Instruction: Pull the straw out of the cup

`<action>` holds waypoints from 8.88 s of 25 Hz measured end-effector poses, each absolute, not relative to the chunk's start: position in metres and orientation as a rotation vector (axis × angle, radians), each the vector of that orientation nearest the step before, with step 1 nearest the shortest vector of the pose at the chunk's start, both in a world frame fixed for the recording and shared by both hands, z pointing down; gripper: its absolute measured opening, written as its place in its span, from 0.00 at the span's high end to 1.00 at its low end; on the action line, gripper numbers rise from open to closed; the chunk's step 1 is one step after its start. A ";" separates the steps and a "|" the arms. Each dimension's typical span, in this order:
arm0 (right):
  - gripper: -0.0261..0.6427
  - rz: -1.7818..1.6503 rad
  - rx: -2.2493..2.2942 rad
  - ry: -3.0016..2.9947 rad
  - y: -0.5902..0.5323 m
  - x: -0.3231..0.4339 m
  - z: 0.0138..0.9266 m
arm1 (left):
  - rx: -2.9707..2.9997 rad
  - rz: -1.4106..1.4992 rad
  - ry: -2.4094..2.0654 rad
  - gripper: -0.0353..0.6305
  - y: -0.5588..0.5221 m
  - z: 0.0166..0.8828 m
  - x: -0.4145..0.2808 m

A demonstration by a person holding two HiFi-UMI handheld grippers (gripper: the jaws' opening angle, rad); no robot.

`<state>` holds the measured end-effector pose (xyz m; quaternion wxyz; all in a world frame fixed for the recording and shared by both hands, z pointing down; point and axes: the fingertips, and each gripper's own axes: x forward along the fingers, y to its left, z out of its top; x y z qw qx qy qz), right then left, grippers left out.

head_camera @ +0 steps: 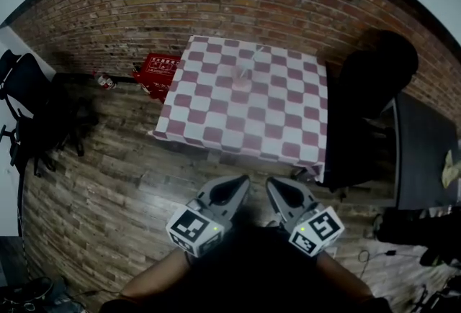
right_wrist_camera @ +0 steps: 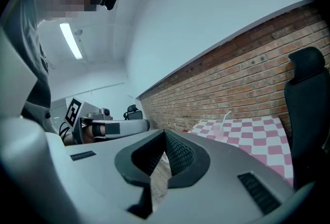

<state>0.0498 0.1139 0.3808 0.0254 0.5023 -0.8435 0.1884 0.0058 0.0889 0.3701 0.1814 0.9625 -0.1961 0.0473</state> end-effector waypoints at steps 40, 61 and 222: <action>0.94 0.676 1.371 -2.704 -0.062 0.079 0.393 | 2.599 0.117 -0.774 0.94 -0.085 0.391 0.014; 0.94 0.754 1.571 -2.656 -0.177 0.169 0.406 | 2.648 0.227 -0.594 0.94 -0.202 0.403 0.105; 0.91 0.615 1.662 -2.612 -0.041 0.131 0.415 | 2.773 0.355 -0.555 0.94 -0.098 0.430 0.008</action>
